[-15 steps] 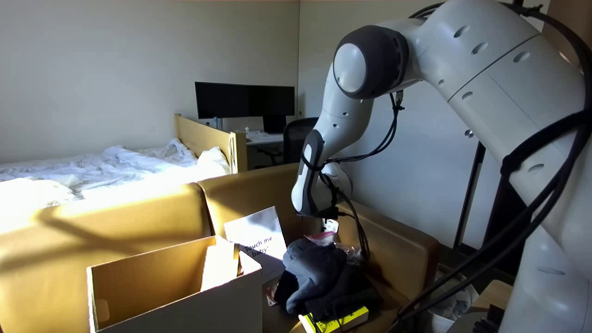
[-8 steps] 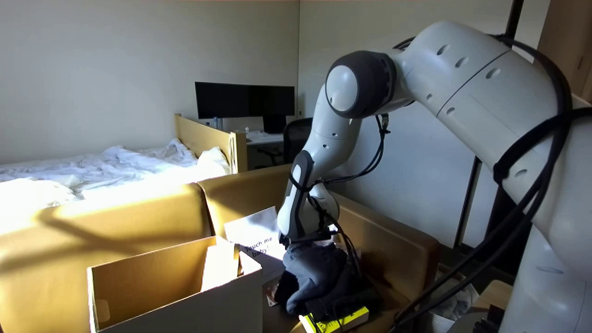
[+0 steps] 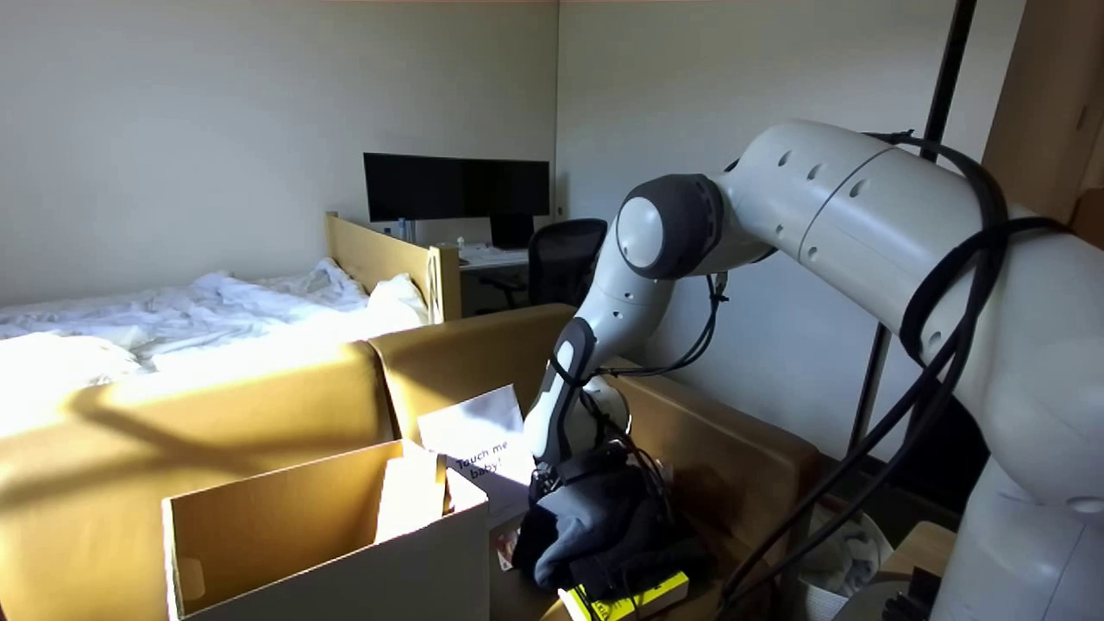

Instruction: Put a book and hoodie from the couch into the box

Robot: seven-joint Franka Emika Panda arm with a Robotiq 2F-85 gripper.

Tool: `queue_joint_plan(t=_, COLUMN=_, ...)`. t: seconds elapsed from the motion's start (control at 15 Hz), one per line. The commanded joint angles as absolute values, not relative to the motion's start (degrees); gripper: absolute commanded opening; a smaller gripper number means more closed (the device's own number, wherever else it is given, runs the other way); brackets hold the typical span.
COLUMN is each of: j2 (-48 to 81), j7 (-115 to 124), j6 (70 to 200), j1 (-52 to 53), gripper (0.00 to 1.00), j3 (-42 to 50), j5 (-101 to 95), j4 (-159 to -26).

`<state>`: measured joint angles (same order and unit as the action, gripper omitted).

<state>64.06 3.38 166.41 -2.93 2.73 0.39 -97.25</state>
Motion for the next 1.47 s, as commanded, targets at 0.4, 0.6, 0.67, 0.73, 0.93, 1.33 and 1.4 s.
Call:
queue_joint_plan(t=0.4, j2=68.88, j7=5.85, j6=158.13, j1=-9.6, gripper=0.27, j3=-4.28, j5=10.71, j4=-86.22)
queue_joint_plan(t=0.6, j2=69.72, j7=10.08, j6=156.62, j1=-9.41, gripper=0.08, j3=-4.66, j5=14.97, j4=-84.42)
queue_joint_plan(t=0.67, j2=69.73, j7=10.95, j6=159.43, j1=-9.16, gripper=0.03, j3=-5.38, j5=16.34, j4=-84.79)
queue_joint_plan(t=0.73, j2=69.69, j7=11.8, j6=161.12, j1=-8.77, gripper=0.01, j3=-5.77, j5=17.44, j4=-85.08)
queue_joint_plan(t=0.93, j2=68.42, j7=12.64, j6=170.84, j1=-6.66, gripper=0.0, j3=-6.14, j5=18.7, j4=-88.3)
queue_joint_plan(t=1.33, j2=60.95, j7=14.83, j6=198.64, j1=-3.04, gripper=0.0, j3=-4.68, j5=19.53, j4=-104.42)
queue_joint_plan(t=1.4, j2=59.84, j7=14.45, j6=204.02, j1=-1.44, gripper=0.0, j3=-3.19, j5=19.58, j4=-107.18)
